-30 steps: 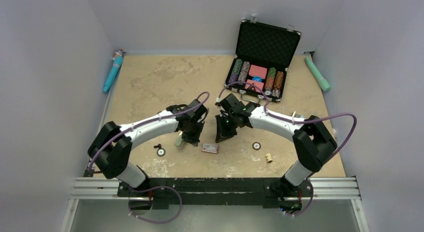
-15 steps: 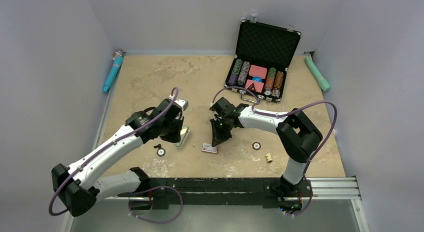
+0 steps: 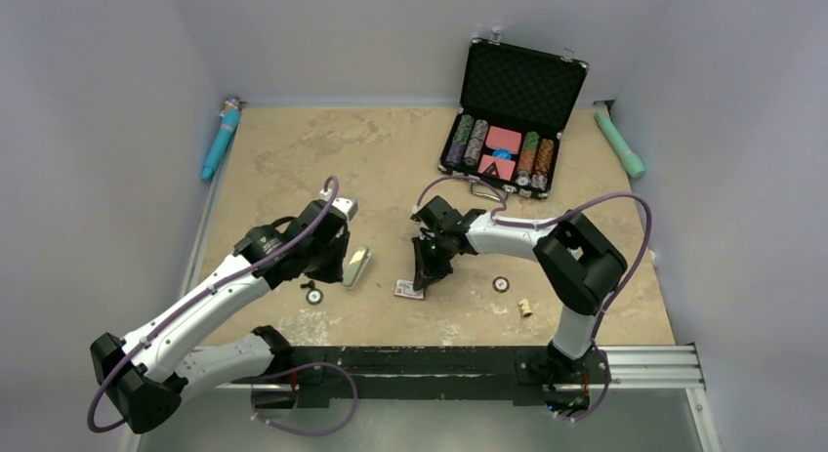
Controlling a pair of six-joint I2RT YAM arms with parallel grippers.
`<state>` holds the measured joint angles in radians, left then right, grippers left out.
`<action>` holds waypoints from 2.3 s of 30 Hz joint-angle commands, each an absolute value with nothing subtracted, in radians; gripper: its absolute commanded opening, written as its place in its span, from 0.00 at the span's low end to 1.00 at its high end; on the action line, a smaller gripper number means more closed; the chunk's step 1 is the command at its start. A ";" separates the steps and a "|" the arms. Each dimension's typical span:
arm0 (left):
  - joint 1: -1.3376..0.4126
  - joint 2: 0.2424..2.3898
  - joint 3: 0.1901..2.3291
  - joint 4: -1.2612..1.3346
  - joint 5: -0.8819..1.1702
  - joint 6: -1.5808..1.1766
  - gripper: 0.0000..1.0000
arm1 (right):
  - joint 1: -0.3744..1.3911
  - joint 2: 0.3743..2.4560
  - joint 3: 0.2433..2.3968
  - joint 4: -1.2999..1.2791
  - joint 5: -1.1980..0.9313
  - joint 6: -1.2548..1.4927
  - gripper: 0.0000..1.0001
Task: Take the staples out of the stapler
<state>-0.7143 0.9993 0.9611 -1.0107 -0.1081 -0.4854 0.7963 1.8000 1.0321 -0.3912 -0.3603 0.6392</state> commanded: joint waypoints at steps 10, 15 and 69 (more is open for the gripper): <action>-0.713 0.968 0.945 -0.994 -0.139 -0.471 0.00 | 0.799 1.681 1.200 -0.575 -0.275 0.604 0.16; -0.715 0.966 0.944 -0.996 -0.144 -0.472 0.00 | 0.798 1.631 1.311 -0.682 -0.219 0.596 0.24; -0.757 0.887 0.933 -1.006 -0.250 -0.502 0.95 | 0.798 0.446 0.696 -0.386 0.182 0.952 0.99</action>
<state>-0.7532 0.8879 0.9310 -1.0183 -0.2470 -0.4900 0.7975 0.4614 0.7105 -0.3969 0.1883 0.9218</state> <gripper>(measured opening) 0.955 0.985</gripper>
